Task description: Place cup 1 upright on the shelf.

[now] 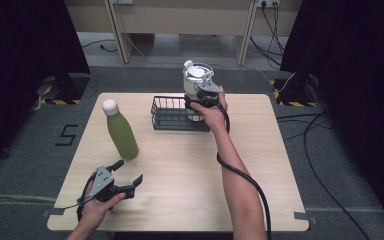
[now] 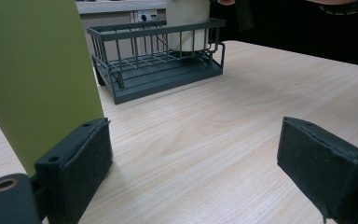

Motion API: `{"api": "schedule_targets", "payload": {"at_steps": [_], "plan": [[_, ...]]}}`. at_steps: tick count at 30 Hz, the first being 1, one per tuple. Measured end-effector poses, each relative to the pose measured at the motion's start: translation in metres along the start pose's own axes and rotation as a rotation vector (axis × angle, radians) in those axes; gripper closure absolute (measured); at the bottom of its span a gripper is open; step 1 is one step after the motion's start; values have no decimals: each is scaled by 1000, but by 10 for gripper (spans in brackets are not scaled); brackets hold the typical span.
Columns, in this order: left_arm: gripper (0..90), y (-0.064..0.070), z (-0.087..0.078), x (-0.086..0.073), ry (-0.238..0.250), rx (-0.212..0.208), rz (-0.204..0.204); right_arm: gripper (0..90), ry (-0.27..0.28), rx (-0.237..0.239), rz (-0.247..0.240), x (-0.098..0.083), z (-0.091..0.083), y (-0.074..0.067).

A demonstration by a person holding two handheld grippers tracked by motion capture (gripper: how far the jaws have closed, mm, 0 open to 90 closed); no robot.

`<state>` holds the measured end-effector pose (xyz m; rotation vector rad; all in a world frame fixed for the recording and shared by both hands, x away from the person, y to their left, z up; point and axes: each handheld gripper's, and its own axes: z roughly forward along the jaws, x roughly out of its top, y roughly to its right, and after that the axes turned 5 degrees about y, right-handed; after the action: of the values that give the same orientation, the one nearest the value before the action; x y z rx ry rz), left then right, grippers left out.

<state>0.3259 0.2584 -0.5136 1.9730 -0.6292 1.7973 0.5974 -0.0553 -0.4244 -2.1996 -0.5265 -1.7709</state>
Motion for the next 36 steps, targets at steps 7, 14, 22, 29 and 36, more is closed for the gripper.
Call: {"api": "schedule_targets", "payload": {"at_steps": [7,14,22,29,36], "plan": [[94,0,0,0,0,-1,2,99,-3,-4,2,-5,0,1],[95,1,0,0,0,-2,2,98,1,-3,1,-6,0,1],[95,1,-1,0,0,-5,6,93,13,-9,4,-9,-1,-1],[95,2,0,0,0,-7,7,46,24,3,27,-11,-4,-1],[95,3,0,0,-2,-9,13,20,23,21,12,-12,-10,0]]}}
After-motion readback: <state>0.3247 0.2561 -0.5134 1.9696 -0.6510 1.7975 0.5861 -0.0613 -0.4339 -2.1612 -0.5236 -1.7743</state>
